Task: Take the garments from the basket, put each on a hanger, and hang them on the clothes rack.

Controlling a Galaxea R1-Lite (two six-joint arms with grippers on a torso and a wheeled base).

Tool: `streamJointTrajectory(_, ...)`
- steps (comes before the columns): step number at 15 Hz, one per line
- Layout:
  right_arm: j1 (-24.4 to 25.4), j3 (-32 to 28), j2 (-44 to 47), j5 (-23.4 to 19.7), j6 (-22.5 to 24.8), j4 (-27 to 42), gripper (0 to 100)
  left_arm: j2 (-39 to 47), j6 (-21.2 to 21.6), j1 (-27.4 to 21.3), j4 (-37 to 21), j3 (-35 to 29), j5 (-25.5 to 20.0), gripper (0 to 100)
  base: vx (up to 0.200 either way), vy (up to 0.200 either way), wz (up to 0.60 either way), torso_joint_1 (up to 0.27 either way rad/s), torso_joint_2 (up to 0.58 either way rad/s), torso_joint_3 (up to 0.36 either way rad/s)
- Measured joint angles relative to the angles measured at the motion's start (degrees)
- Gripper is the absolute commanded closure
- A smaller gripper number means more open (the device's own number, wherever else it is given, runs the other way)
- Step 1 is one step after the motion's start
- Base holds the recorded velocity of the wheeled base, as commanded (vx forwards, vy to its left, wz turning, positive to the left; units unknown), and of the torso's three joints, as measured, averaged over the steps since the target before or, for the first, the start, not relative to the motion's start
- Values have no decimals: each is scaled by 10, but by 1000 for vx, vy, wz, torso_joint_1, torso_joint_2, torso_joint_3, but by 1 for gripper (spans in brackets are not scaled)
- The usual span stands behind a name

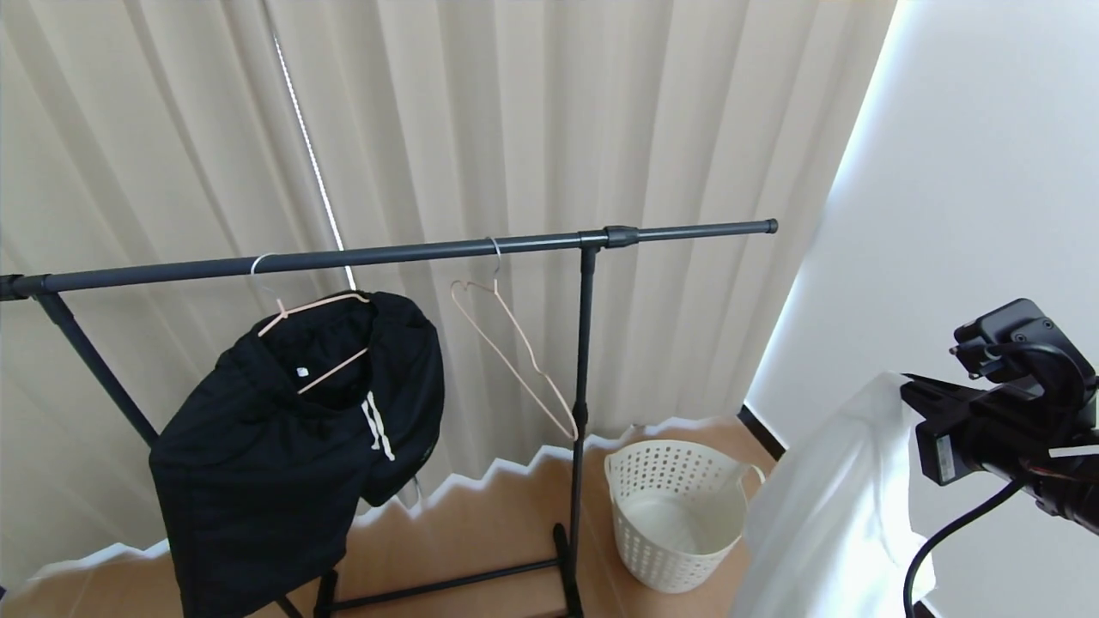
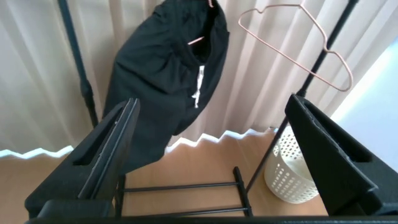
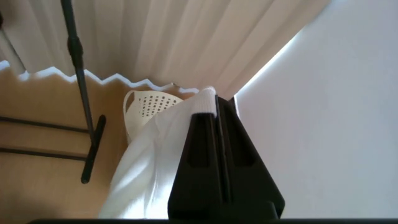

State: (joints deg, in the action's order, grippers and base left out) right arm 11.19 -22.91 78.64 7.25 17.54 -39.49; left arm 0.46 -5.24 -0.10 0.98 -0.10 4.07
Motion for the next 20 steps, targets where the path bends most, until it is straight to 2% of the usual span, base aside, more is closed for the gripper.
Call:
streamJointTrajectory(5,0,0,0,0,0,0,100,0,0,-1,0,0,1,0,0,0,600,3,3,2)
streamJointTrajectory(10,0,1,-1,1,1,-3,100,0,0,0,0,0,0,0,0,0,0,0,0,0)
streamJointTrajectory(14,0,0,-3,0,1,0,100,0,0,0,0,0,0,0,-200,0,0,16,5,2)
streamJointTrajectory(18,3,1,-5,0,0,-1,100,0,2,0,0,0,-1,0,0,0,0,0,0,0)
streamJointTrajectory(20,34,-12,-2,3,-13,3,100,6,15,-3,-17,-4,-21,0,0,0,0,0,0,0)
